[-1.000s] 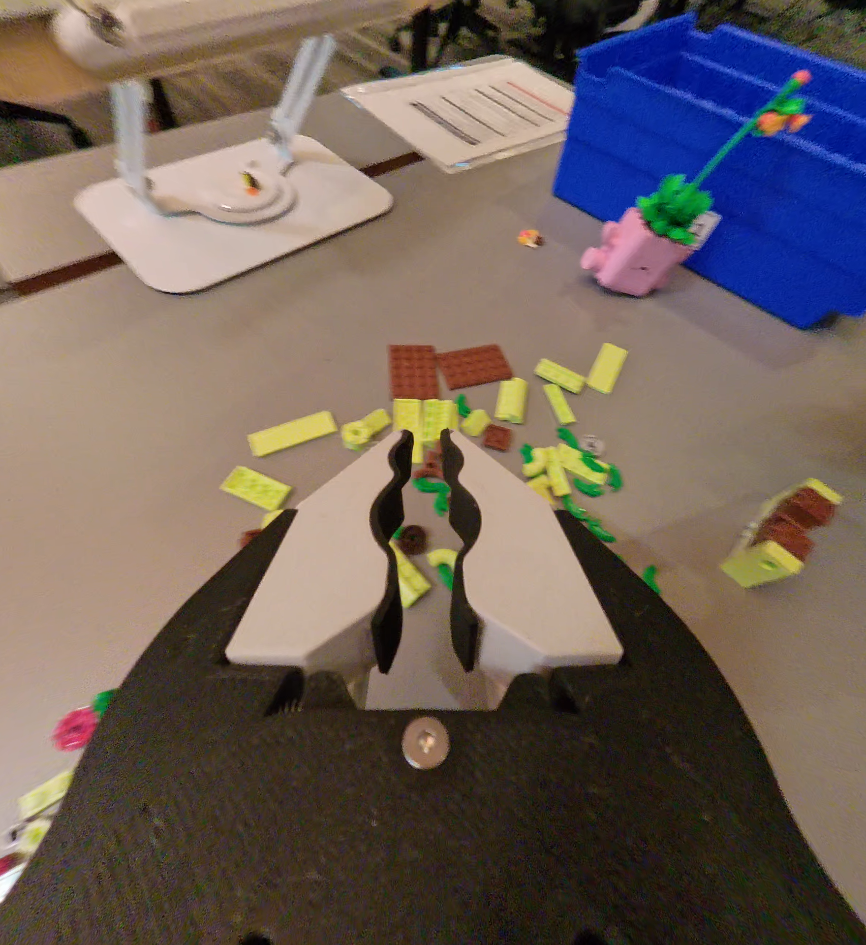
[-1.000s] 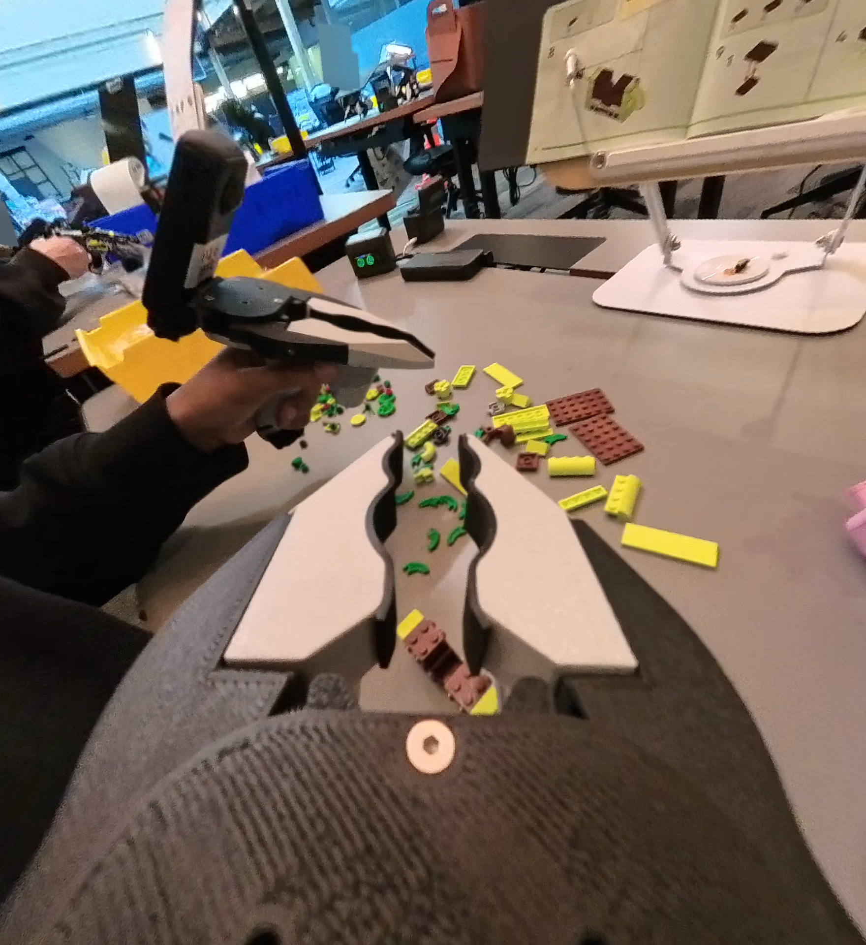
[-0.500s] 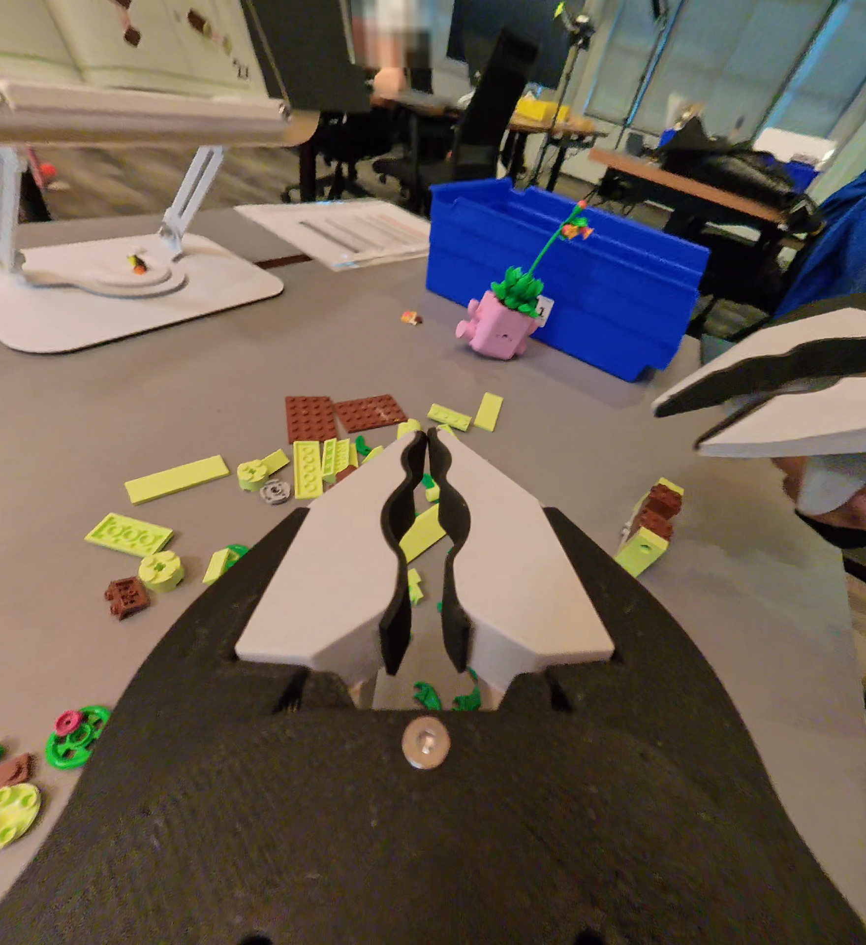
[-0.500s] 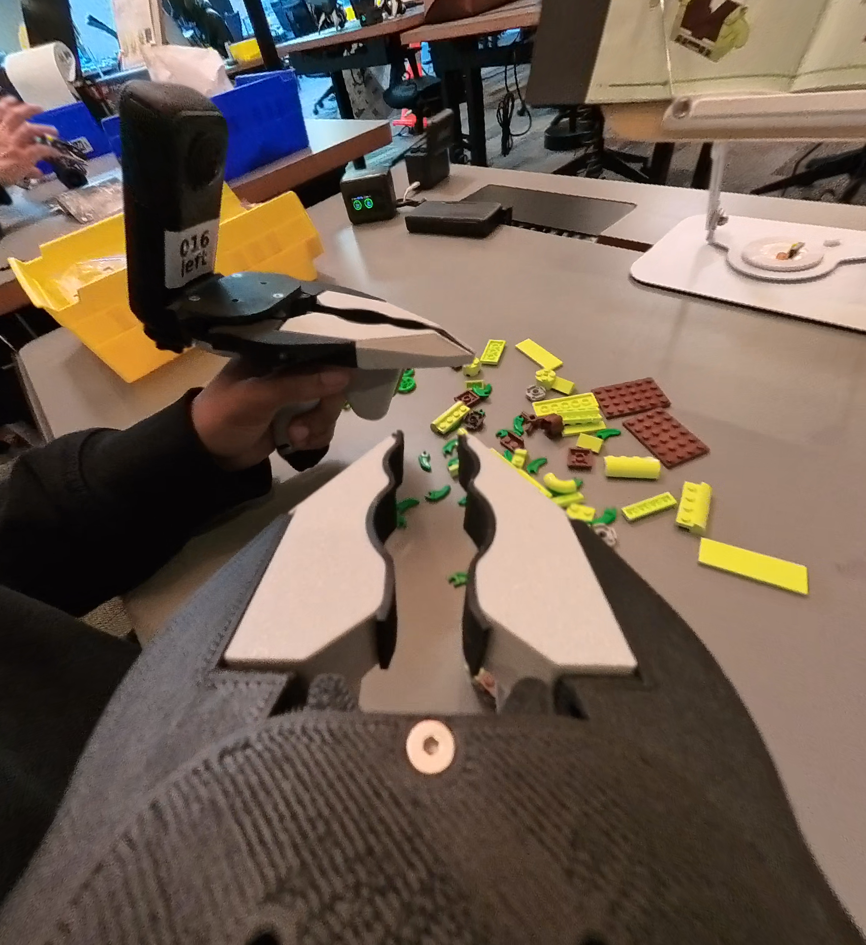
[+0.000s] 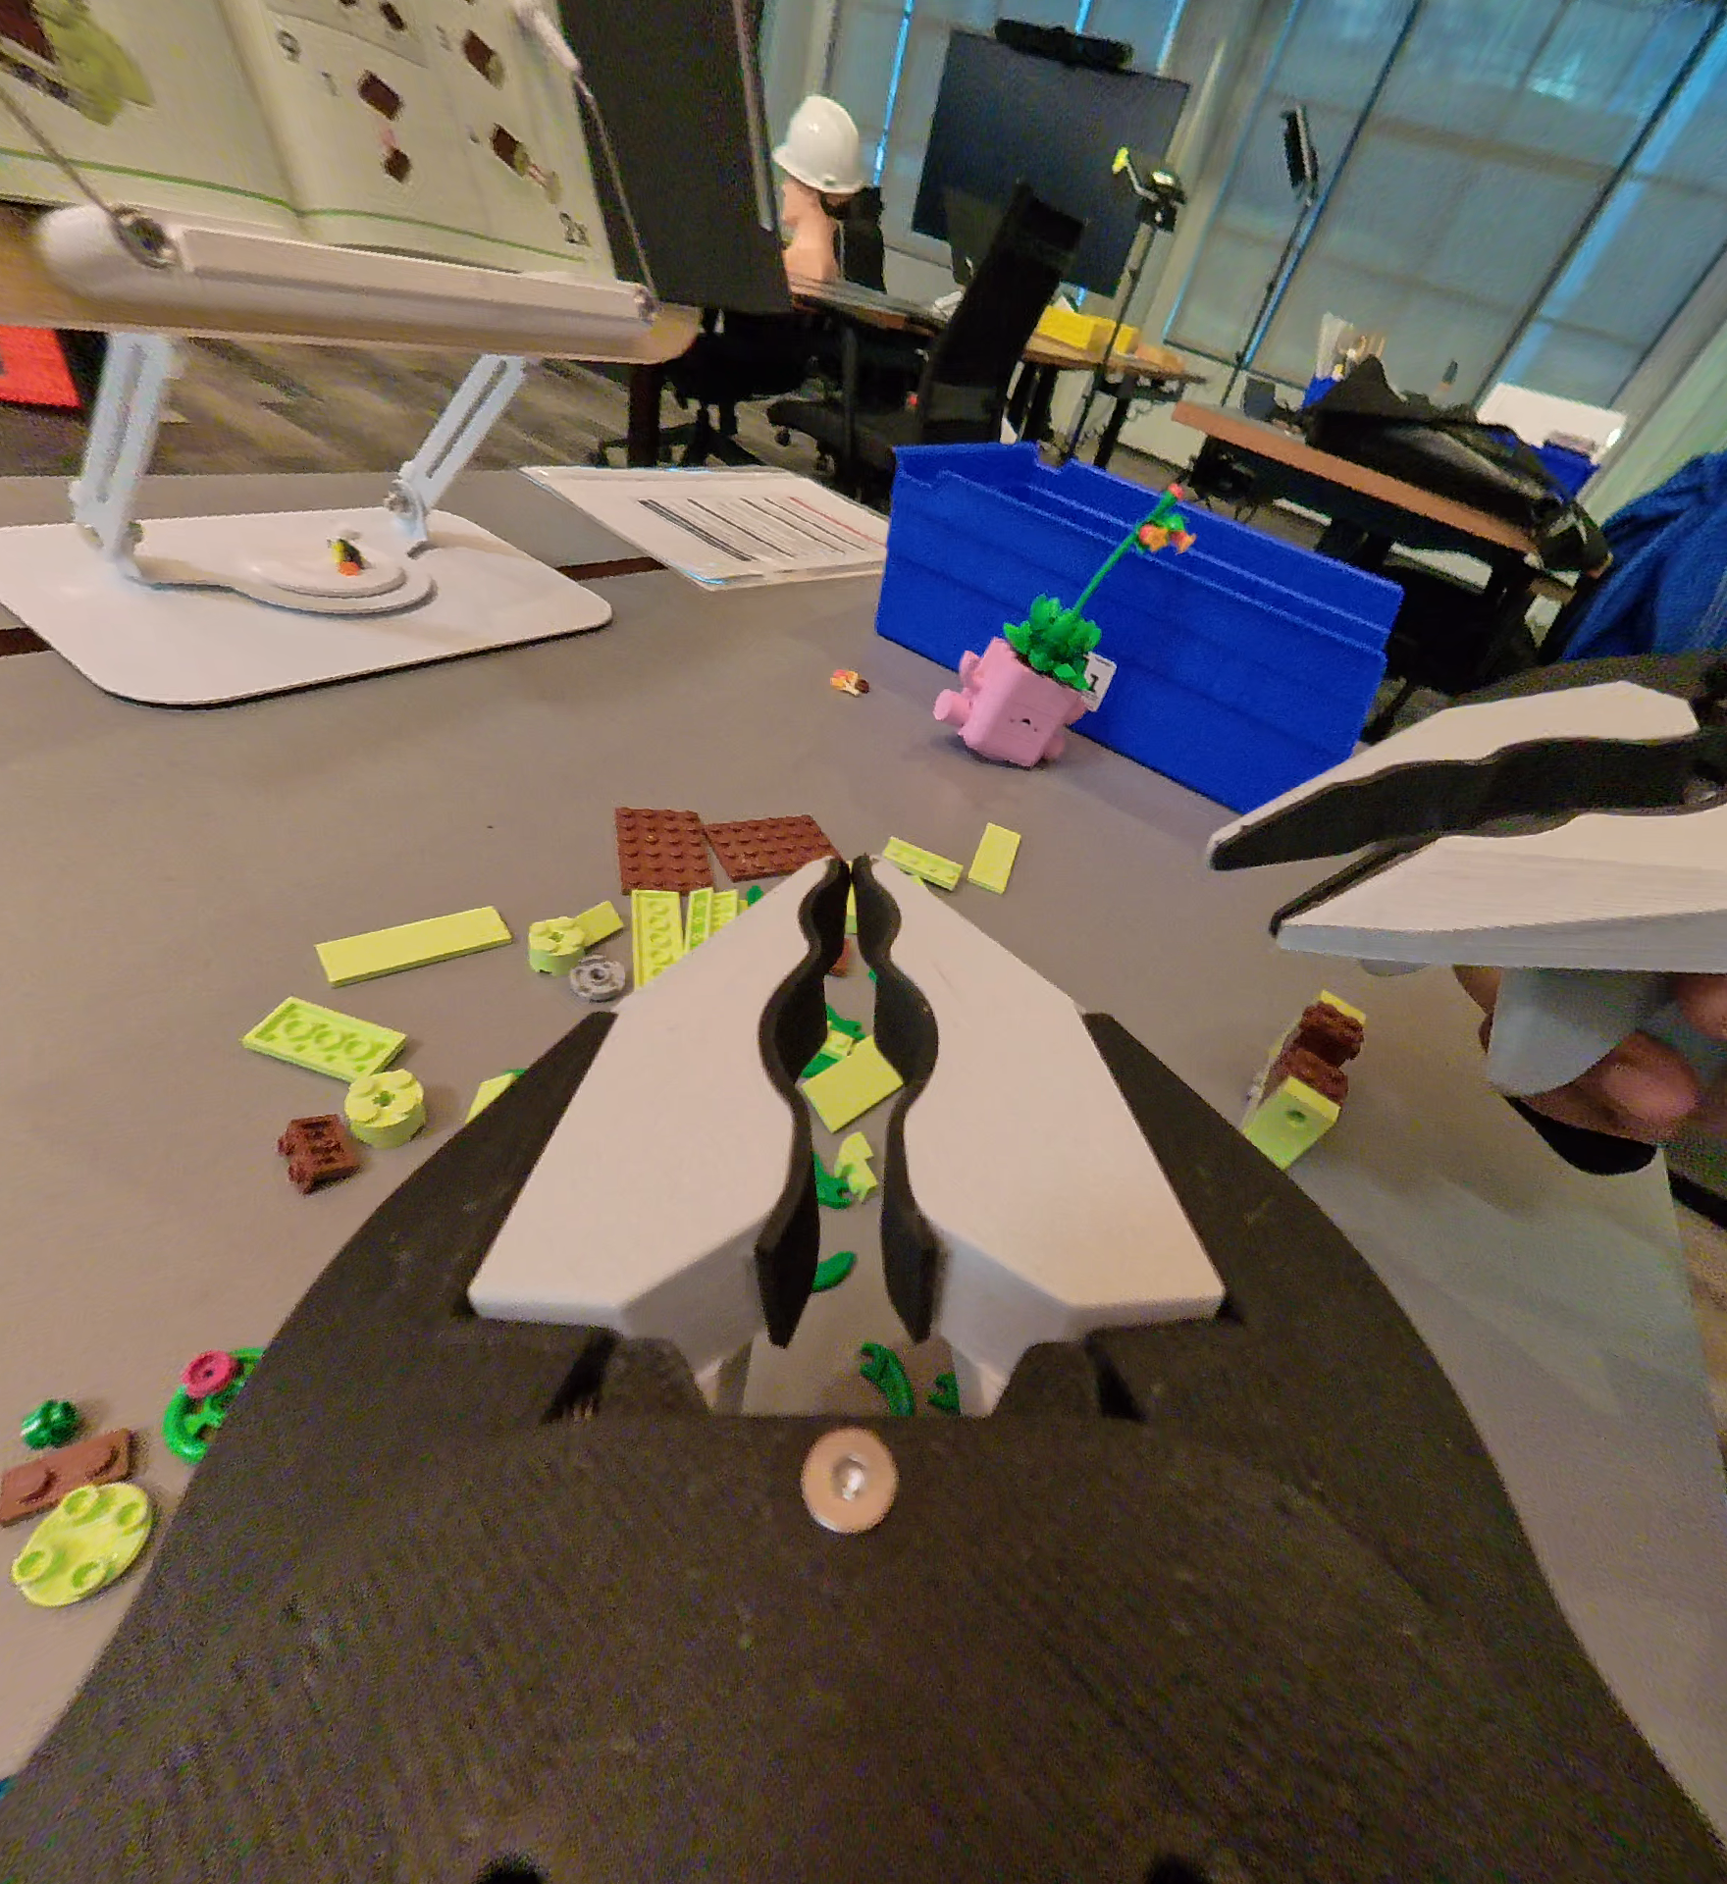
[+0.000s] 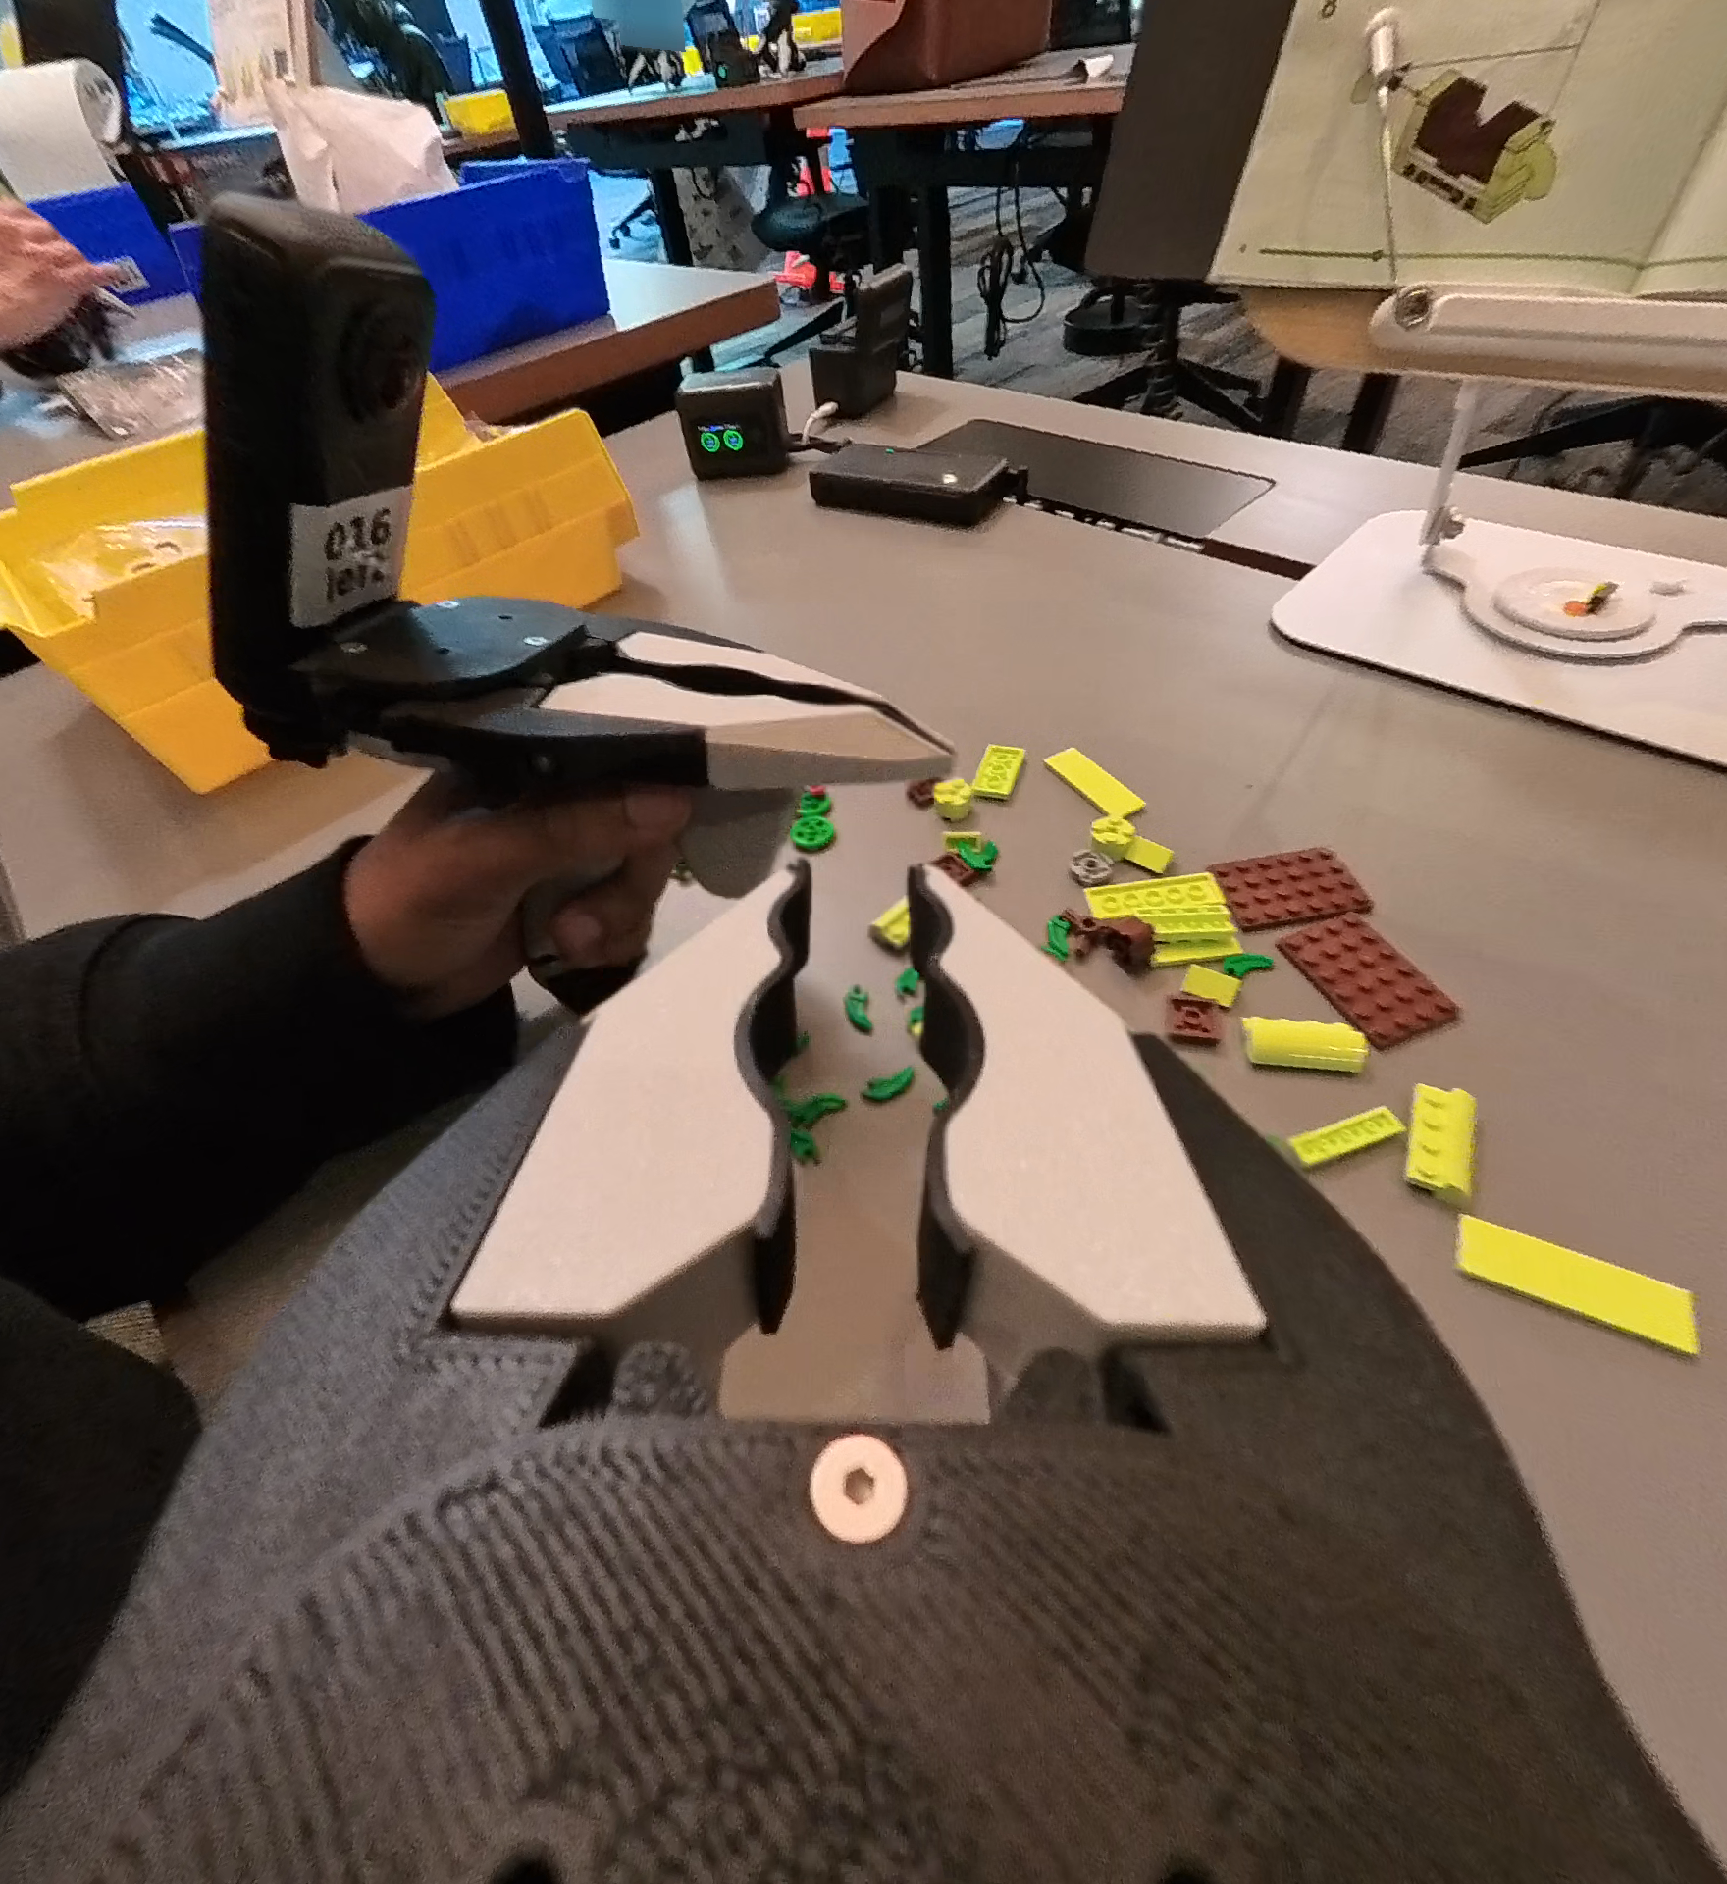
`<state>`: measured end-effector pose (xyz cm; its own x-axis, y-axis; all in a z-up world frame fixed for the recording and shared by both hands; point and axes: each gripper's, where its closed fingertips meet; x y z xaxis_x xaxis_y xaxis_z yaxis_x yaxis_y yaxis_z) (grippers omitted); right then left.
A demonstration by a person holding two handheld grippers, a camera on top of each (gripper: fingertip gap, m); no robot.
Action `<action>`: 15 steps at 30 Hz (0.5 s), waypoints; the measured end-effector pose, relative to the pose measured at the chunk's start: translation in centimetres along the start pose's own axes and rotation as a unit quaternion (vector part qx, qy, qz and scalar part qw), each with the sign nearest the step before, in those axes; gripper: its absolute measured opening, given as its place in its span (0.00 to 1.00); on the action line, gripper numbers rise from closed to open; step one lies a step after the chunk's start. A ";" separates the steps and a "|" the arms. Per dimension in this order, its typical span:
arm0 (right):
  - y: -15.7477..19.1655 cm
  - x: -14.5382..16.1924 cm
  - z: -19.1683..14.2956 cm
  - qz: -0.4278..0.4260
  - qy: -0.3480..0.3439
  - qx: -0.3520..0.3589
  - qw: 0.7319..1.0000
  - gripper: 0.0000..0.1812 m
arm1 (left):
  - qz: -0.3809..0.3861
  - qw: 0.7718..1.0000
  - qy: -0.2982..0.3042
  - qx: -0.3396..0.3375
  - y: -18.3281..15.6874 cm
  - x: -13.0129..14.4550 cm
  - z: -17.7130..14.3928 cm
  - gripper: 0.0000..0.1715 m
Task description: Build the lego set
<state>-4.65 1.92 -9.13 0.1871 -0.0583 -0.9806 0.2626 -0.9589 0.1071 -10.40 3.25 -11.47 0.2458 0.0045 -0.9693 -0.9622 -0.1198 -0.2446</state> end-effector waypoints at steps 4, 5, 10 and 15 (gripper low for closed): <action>-1.7 0.1 -0.9 -0.001 0.013 0.019 1.000 0.13 | -0.009 1.000 -0.015 -0.024 1.3 -0.4 -0.4 0.00; -1.9 0.4 -1.1 0.009 0.026 0.013 1.000 0.14 | -0.009 0.999 -0.016 -0.029 1.5 -0.4 -0.5 0.00; -3.0 0.9 -1.9 0.026 0.045 0.016 0.999 0.15 | -0.001 0.999 -0.015 -0.034 1.5 -0.3 -0.5 0.00; -5.3 1.3 -2.3 -0.004 0.069 0.041 0.997 0.18 | 0.003 0.999 -0.006 -0.035 1.4 0.1 -0.2 0.00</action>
Point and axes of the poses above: each gripper's, where its closed fingertips meet, z out along the fingers, x out of its underside, y = z × x across the jaws, and after that the axes turned 7 degrees about -y, right-handed
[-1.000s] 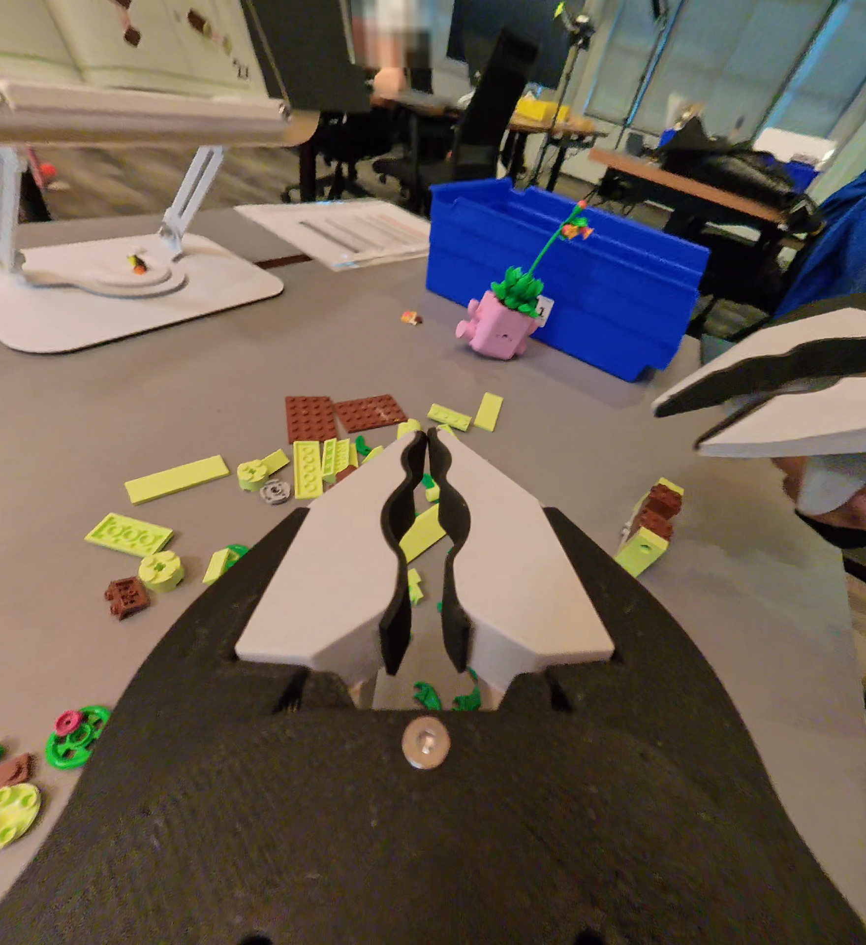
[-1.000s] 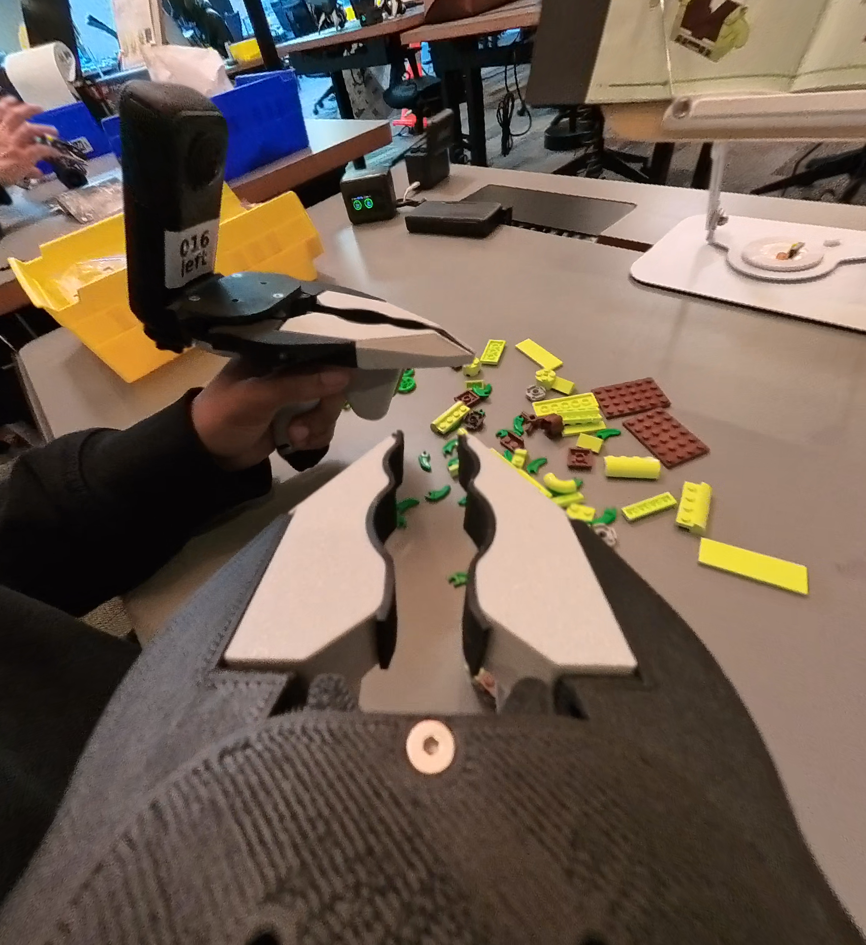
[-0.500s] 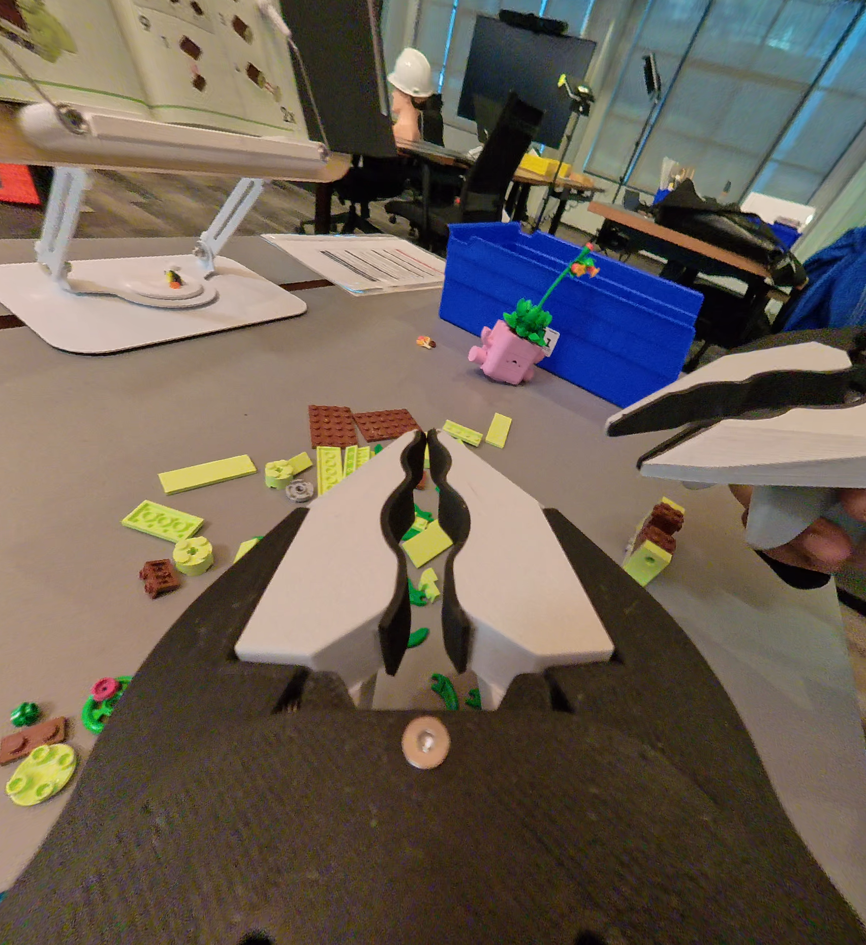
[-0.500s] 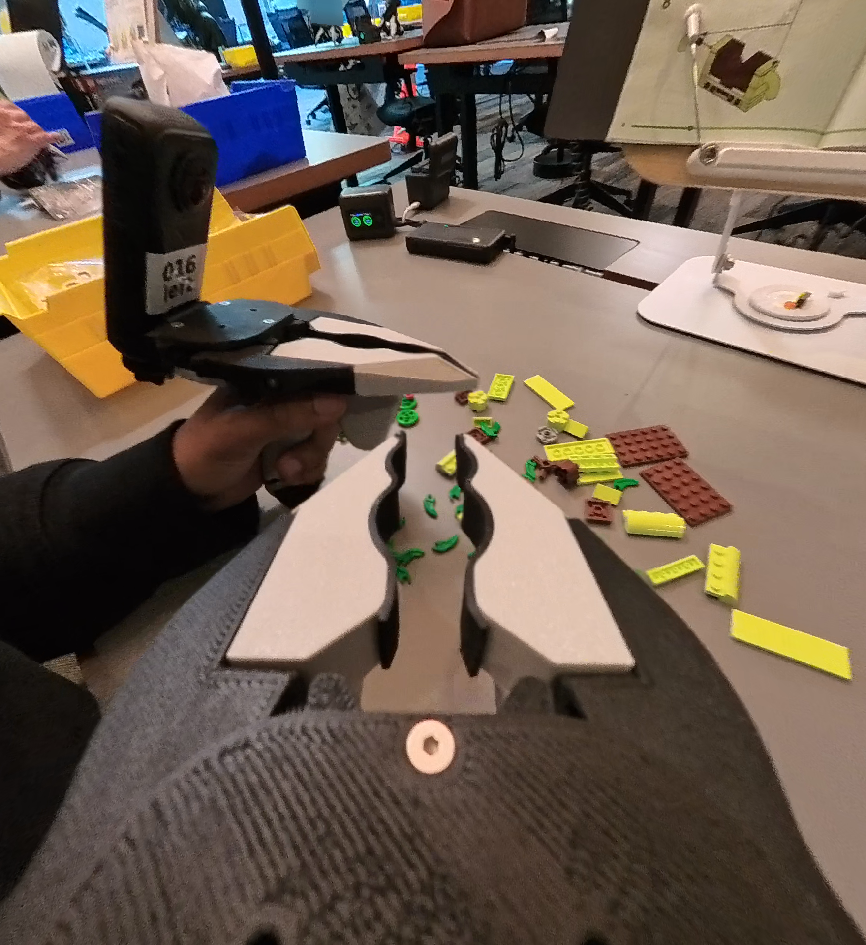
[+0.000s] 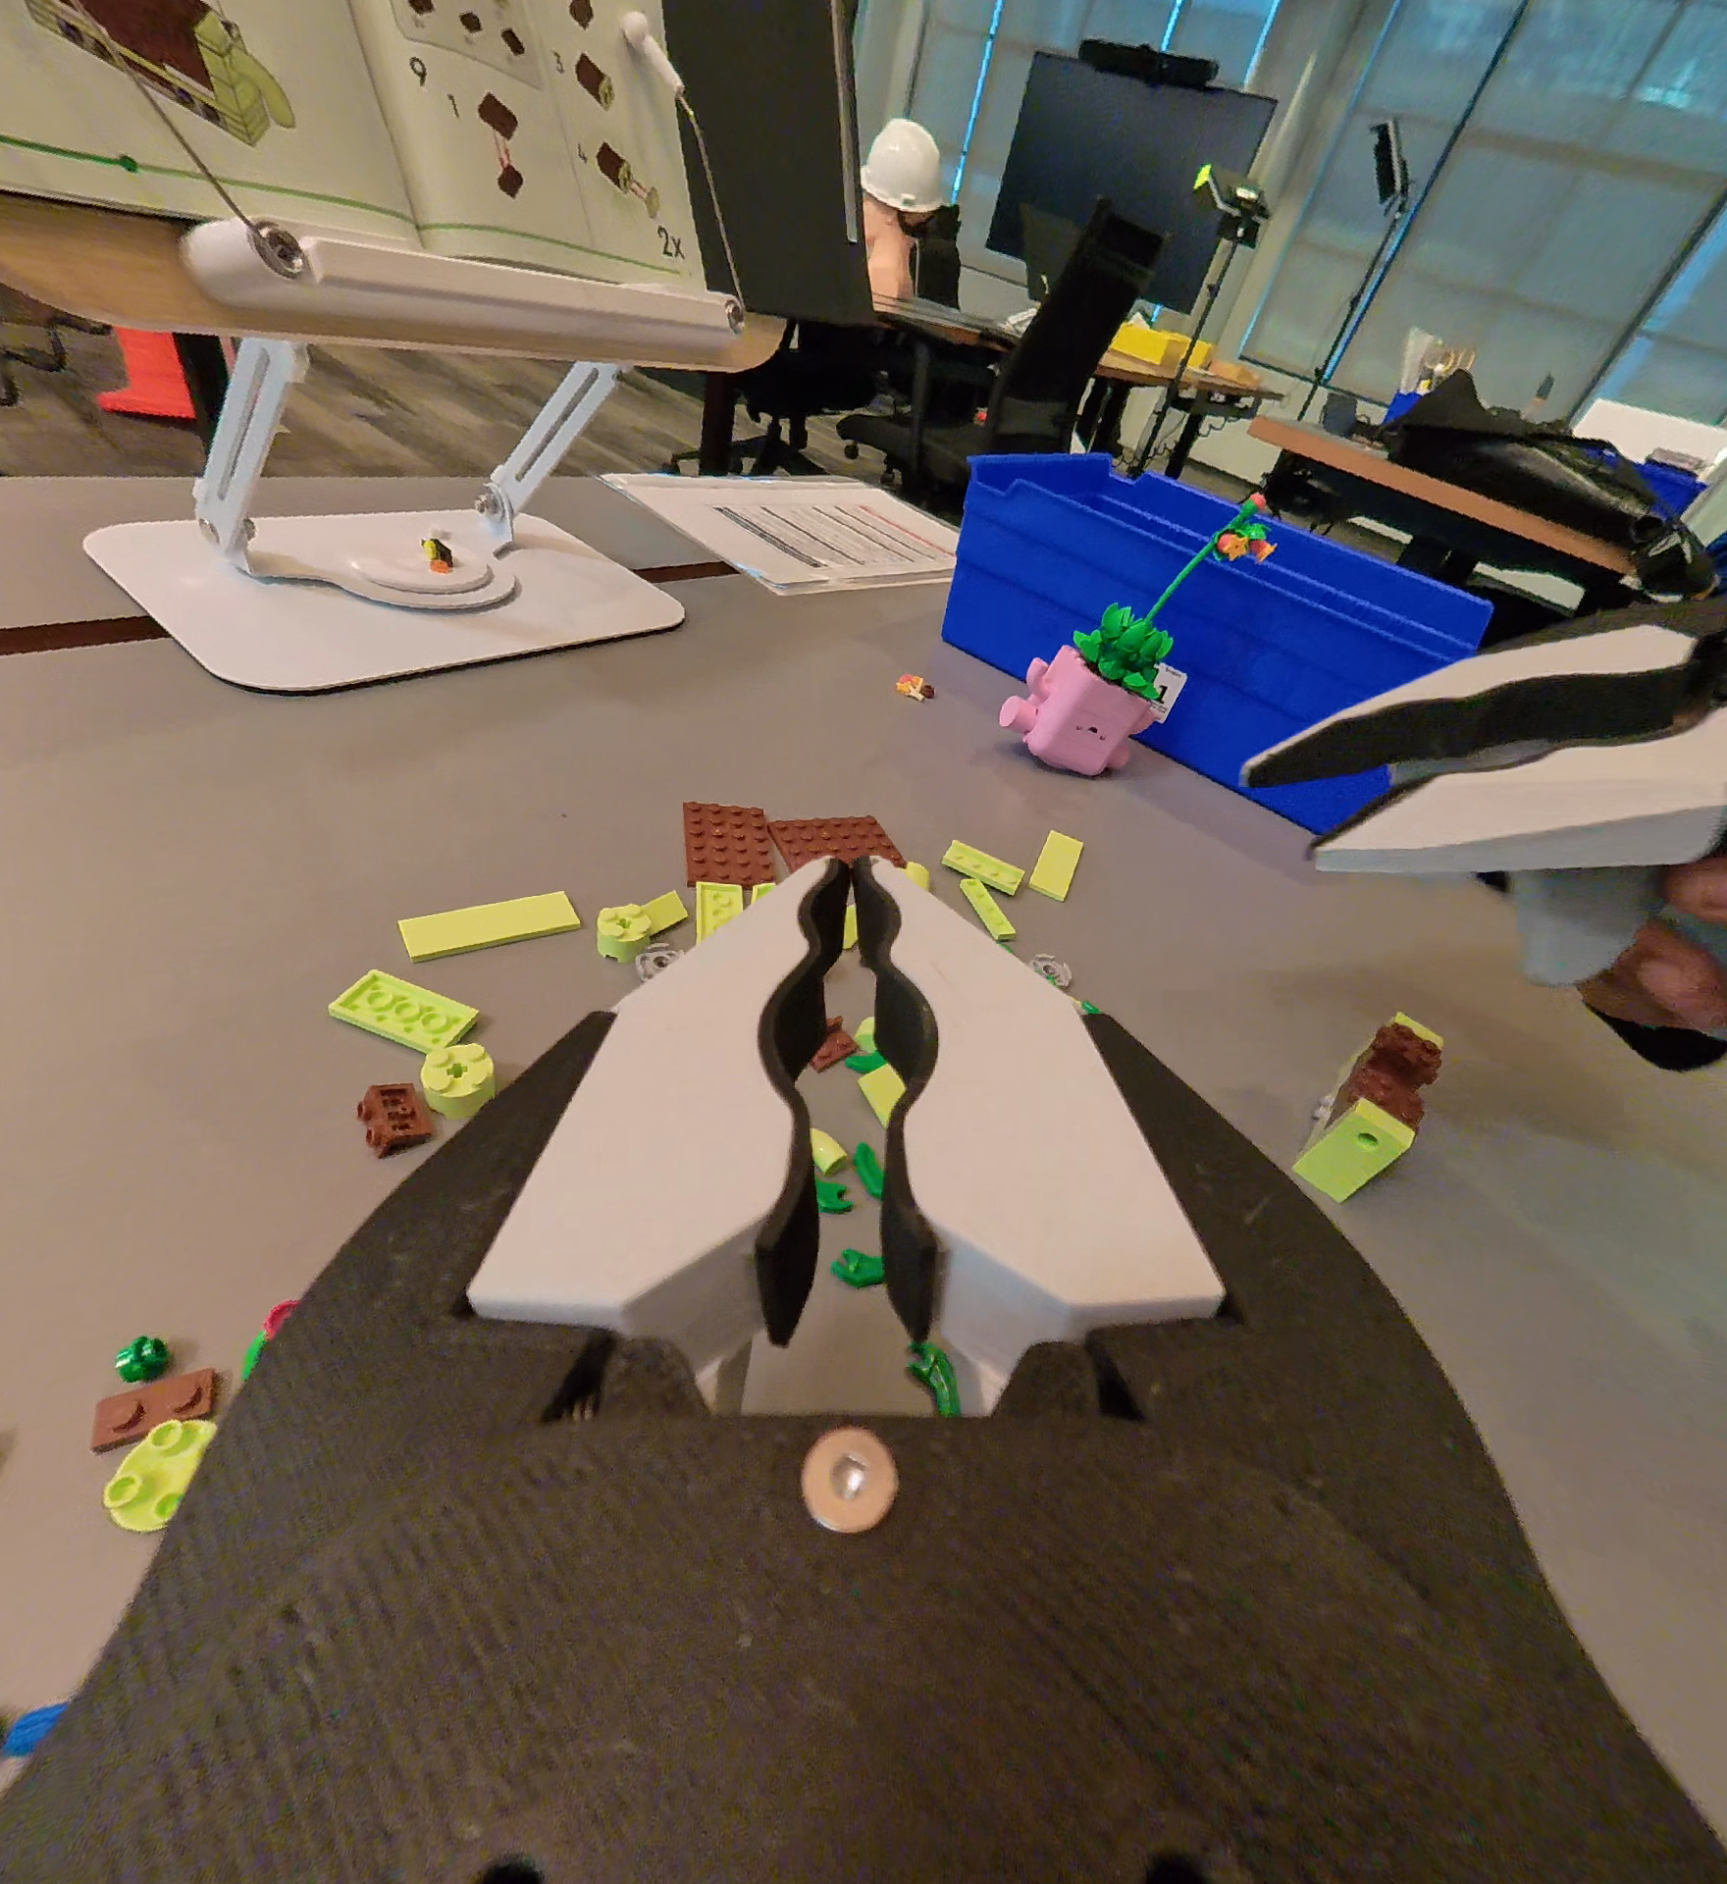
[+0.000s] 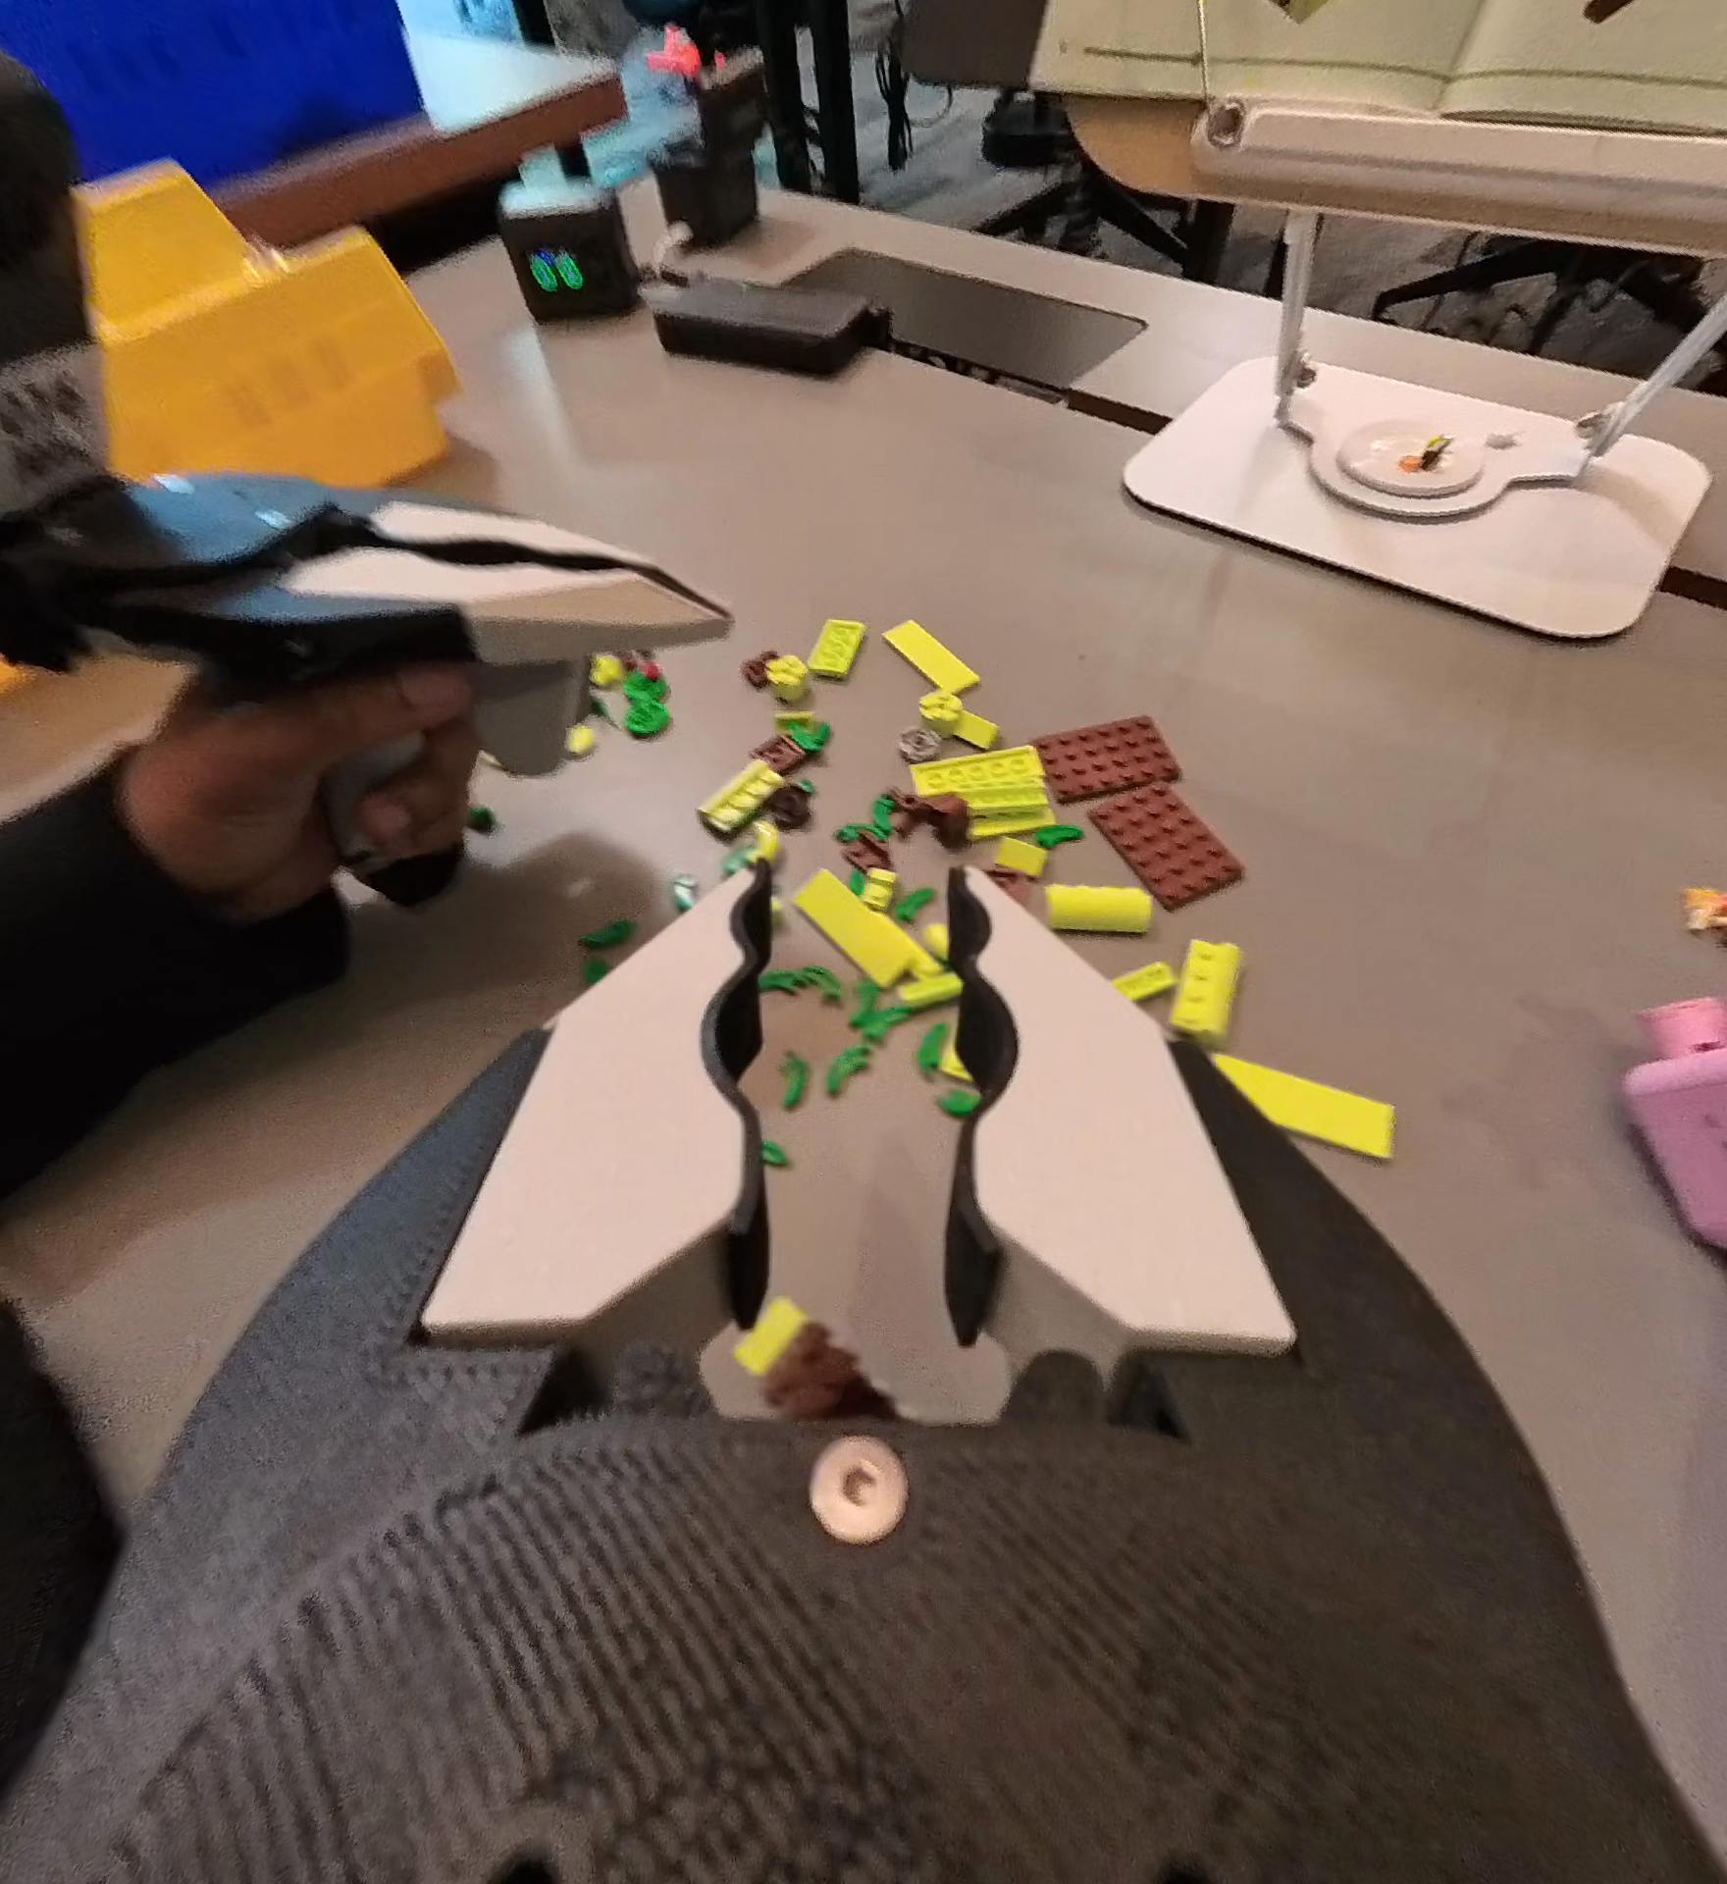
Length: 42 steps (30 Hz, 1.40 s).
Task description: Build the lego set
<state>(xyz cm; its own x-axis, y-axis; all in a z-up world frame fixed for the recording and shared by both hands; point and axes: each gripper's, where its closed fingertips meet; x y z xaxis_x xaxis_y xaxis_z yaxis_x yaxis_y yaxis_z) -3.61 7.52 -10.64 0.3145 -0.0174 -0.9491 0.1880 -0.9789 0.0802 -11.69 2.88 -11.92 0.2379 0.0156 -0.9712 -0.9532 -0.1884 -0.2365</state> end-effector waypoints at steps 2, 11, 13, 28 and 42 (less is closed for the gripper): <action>-1.8 0.9 0.8 -0.040 0.029 0.006 0.999 0.16 | -0.008 1.000 -0.003 0.005 -0.1 -0.1 0.0 0.00; -2.6 3.5 7.0 -0.131 0.166 -0.106 0.972 0.09 | -0.026 1.000 -0.015 -0.001 0.6 -0.3 -0.2 0.00; -1.5 4.8 7.5 -0.122 0.204 -0.134 0.962 0.08 | -0.027 1.000 -0.013 -0.002 0.7 -0.2 -0.3 0.00; -2.3 8.0 7.1 -0.142 0.270 -0.166 0.938 0.08 | -0.066 0.997 -0.026 0.006 1.2 -0.3 -0.3 0.00; 3.8 -3.7 2.1 0.114 -0.010 -0.359 0.926 0.00 | -0.121 0.965 -0.079 0.220 -5.7 -2.7 -1.0 0.10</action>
<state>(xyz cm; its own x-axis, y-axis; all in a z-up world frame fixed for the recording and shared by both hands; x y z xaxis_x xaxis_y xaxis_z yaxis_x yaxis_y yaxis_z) -5.99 3.40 -7.41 0.4058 -0.2171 -0.8878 0.6924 -0.5610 0.4537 -6.73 2.90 -7.98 0.4644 0.1624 -0.8706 -0.8689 0.2735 -0.4125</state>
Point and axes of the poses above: each gripper's, where its closed fingertips meet, z out along the fingers, x out of its underside, y = z × x across the jaws, and after that the axes turned 7 degrees about -y, right-handed
